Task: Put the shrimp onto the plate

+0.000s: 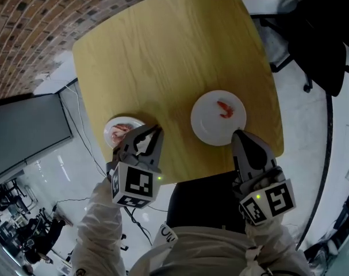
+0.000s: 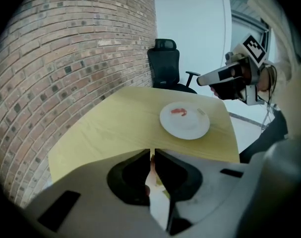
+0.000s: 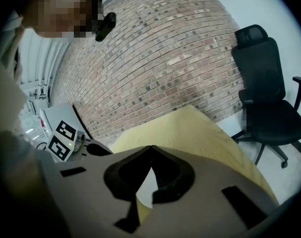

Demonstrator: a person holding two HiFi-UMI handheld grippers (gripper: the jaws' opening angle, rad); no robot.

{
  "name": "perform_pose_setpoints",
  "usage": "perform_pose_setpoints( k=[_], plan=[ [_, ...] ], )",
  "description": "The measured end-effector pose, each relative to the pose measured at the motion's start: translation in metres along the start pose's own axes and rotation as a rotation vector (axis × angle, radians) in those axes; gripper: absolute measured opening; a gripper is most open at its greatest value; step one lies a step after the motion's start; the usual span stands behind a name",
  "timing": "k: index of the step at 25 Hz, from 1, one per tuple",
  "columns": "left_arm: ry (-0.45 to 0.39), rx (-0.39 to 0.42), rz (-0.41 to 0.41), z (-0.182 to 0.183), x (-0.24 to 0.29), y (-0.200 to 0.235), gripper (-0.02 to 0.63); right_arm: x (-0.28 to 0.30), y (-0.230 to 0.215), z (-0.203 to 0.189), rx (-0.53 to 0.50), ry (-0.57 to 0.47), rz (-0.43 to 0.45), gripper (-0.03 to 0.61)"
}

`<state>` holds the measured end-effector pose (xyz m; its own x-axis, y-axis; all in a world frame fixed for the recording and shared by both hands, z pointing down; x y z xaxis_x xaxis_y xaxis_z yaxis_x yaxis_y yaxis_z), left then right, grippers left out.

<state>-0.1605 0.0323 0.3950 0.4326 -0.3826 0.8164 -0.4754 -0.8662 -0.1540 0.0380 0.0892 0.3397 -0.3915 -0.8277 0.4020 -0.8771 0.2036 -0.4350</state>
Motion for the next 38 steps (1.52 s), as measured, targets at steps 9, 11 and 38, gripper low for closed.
perform_pose_setpoints(
  k=[9,11,38],
  plan=[
    [-0.033,0.068,-0.004,0.06,0.041,-0.038,0.037,-0.034,-0.045,0.006,0.039,-0.023,-0.054,0.024],
    [-0.032,0.087,-0.012,0.074,0.049,-0.045,0.037,-0.042,-0.056,0.008,0.048,-0.031,-0.068,0.025],
    [0.036,0.293,-0.016,0.11,0.106,-0.091,0.038,-0.077,-0.119,0.013,0.097,-0.047,-0.088,0.024]
  ],
)
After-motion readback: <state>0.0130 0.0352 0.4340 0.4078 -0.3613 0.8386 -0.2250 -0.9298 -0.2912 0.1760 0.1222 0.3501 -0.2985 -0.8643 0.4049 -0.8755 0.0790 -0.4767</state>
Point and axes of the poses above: the fingertips, and each gripper's own axes: x forward along the fingers, y to its left, z out of its top, the point moved 4 cm from there along -x, backward along the fingers, and after that the axes turned 3 degrees about z, right-handed, at the moved point
